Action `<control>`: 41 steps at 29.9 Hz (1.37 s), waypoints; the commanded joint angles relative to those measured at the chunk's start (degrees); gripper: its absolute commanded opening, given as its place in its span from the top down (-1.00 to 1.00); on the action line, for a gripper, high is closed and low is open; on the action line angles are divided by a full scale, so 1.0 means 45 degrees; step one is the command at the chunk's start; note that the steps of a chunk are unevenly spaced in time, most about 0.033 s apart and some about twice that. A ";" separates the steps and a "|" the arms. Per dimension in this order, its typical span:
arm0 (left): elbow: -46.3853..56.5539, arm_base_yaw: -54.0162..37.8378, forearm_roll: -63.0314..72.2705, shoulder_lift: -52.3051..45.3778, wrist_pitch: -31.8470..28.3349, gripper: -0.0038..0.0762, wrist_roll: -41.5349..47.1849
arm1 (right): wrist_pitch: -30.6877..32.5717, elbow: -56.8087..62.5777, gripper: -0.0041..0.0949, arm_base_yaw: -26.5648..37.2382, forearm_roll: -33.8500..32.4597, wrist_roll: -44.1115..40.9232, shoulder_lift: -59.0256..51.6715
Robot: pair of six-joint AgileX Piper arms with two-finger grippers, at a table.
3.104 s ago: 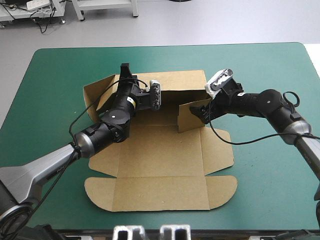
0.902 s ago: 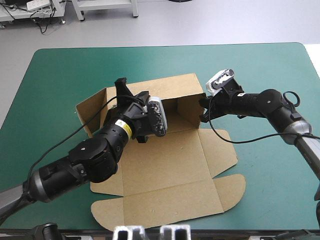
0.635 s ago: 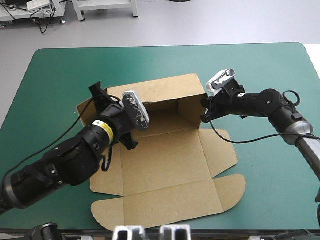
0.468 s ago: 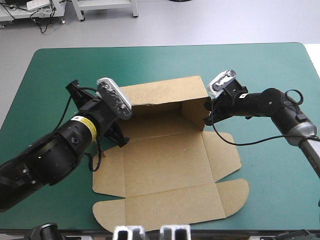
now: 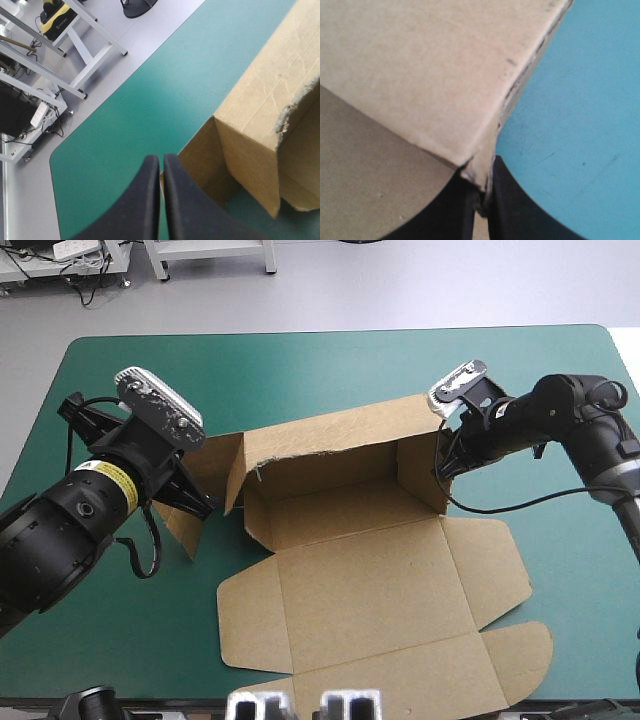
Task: Fold the box
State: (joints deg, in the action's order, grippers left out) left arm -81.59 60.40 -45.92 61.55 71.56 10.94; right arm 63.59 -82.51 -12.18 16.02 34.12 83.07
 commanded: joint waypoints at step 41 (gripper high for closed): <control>-0.0277 0.0015 -0.0959 -0.1578 0.0560 0.90 0.1883 | 0.1855 -0.9283 -0.33 -0.0115 0.1373 -0.2098 0.7956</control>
State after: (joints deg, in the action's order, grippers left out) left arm -82.03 60.40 -48.42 54.71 71.56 18.87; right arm 71.24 -122.64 -12.31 21.24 23.38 120.60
